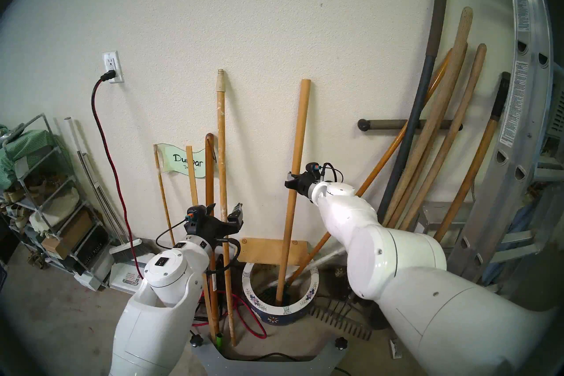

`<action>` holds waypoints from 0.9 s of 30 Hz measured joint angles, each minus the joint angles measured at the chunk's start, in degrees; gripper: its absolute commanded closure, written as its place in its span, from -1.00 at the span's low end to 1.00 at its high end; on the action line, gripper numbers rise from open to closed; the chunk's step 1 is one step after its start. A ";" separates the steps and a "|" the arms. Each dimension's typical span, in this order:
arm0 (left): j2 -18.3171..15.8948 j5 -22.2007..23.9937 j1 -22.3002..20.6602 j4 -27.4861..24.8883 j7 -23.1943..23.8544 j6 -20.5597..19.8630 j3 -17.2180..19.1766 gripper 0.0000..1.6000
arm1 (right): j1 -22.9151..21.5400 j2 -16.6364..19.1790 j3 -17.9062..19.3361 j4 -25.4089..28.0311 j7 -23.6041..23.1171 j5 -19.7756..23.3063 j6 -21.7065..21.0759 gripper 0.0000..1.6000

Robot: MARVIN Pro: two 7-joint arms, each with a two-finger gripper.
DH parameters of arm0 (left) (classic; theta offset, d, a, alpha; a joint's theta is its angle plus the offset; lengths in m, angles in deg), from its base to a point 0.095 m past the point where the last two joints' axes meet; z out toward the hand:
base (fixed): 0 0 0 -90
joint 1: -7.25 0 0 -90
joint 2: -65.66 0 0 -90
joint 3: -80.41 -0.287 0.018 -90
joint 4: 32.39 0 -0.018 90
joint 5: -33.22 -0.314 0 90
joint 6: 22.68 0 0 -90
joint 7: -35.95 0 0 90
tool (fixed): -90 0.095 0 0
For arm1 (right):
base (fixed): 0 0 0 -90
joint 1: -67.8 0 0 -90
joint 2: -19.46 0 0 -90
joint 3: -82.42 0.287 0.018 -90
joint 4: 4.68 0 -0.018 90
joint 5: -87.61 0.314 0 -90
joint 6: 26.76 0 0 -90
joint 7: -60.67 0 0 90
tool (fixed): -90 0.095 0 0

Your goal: Put wooden sticks into the pot

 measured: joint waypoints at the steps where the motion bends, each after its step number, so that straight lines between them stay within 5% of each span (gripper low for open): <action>1: 0.00 0.00 0.00 0.00 0.00 0.00 0.00 -1.00 | -0.14 0.01 0.01 -0.29 0.08 -0.02 0.11 1.00; 7: 0.00 0.00 0.00 0.00 0.00 0.00 0.00 -1.00 | -1.27 0.13 0.18 -2.38 0.49 -0.23 0.81 0.93; 8: 0.00 0.00 0.00 0.00 0.00 0.00 0.00 -1.00 | -1.46 0.16 0.23 -2.72 0.54 -0.29 0.88 0.51; 11: 0.00 0.00 0.00 0.00 0.00 0.00 0.00 -1.00 | -1.78 0.18 0.31 -3.27 0.75 -0.45 0.90 0.12; 16: 0.00 0.00 0.00 0.00 0.00 0.00 0.00 -1.00 | -2.17 0.27 0.64 -3.94 0.84 -0.62 0.81 -0.14; 19: 0.00 0.00 0.00 0.00 0.00 0.00 0.00 -1.00 | -2.26 0.32 0.93 -4.18 0.84 -0.62 0.75 -1.00; 27: 0.00 0.00 0.00 0.00 0.00 0.00 0.00 -1.00 | -2.31 0.91 1.70 -4.25 0.25 -0.44 0.60 -1.00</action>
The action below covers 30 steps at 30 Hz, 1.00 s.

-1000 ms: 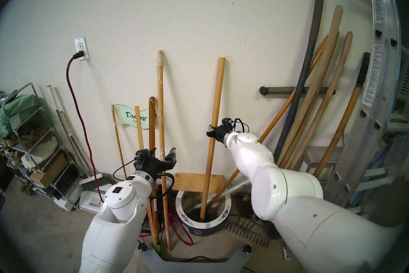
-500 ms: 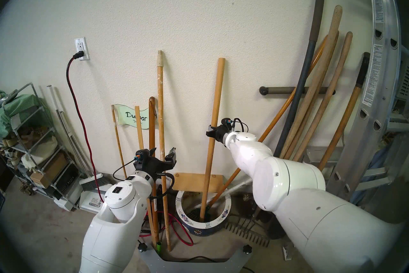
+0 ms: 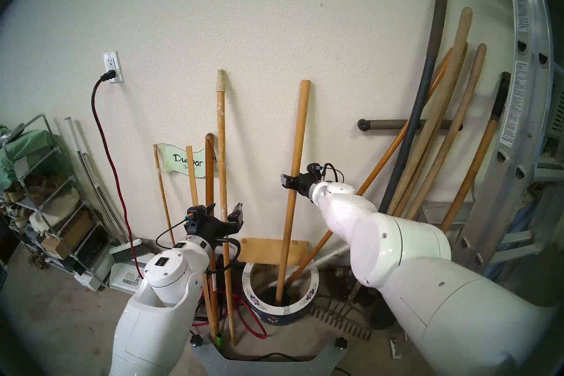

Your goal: Put wooden sticks into the pot

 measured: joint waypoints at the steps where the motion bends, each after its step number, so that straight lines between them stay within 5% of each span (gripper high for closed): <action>1: 0.00 0.00 0.00 0.00 0.00 0.00 0.00 -1.00 | -0.06 0.08 0.10 0.11 -0.40 0.03 0.09 -1.00; 30: 0.00 -0.01 0.00 0.00 -0.01 0.00 0.00 -1.00 | -0.73 3.94 3.47 7.27 -15.86 2.18 5.42 -1.00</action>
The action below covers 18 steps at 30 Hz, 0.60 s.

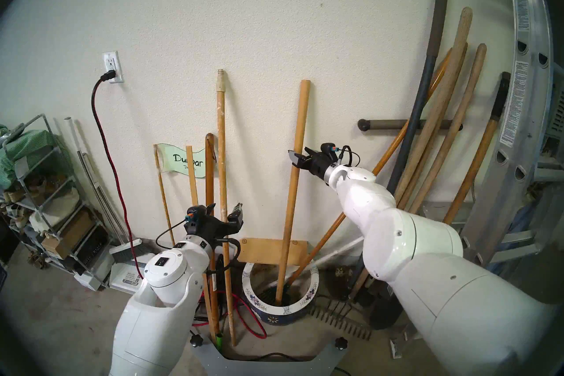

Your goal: Put wooden sticks into the pot

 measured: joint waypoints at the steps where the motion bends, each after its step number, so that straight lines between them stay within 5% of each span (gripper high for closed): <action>1: 0.00 -0.02 0.00 0.00 0.00 0.00 0.00 -1.00 | 0.11 0.19 0.13 0.43 -0.35 0.05 0.09 -1.00; 18: 0.00 -0.01 0.00 0.00 -0.03 -0.01 0.00 -1.00 | 4.08 3.62 2.65 8.50 -4.04 0.79 0.69 -1.00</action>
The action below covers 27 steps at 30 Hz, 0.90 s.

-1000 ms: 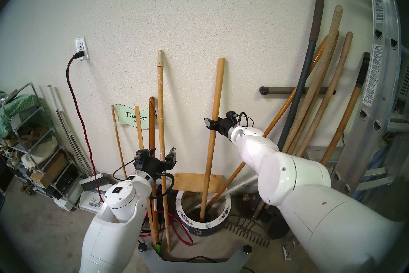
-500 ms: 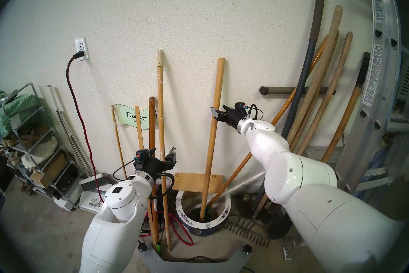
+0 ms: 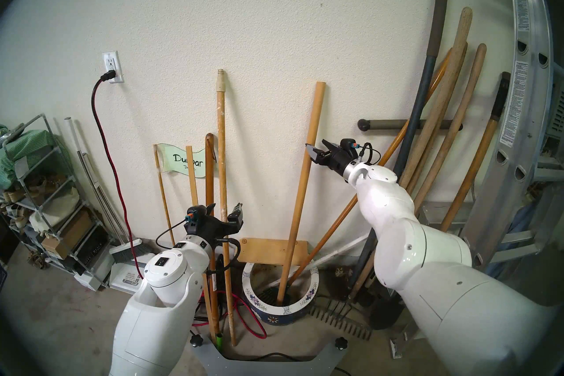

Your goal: Put wooden sticks into the pot

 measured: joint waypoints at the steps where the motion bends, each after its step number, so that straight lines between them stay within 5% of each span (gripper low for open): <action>1: 0.00 0.00 0.00 0.00 0.00 0.00 0.00 -1.00 | 0.33 0.18 0.22 0.65 -0.24 0.10 0.00 -1.00; 14: 0.00 0.00 0.00 0.00 0.00 -0.01 0.00 -1.00 | 4.75 -2.08 1.33 9.34 -7.39 2.08 -3.77 -1.00; 27: 0.00 0.00 0.00 0.00 0.00 -0.02 0.00 -1.00 | 9.21 -4.01 1.33 20.31 -9.30 2.66 -8.79 -1.00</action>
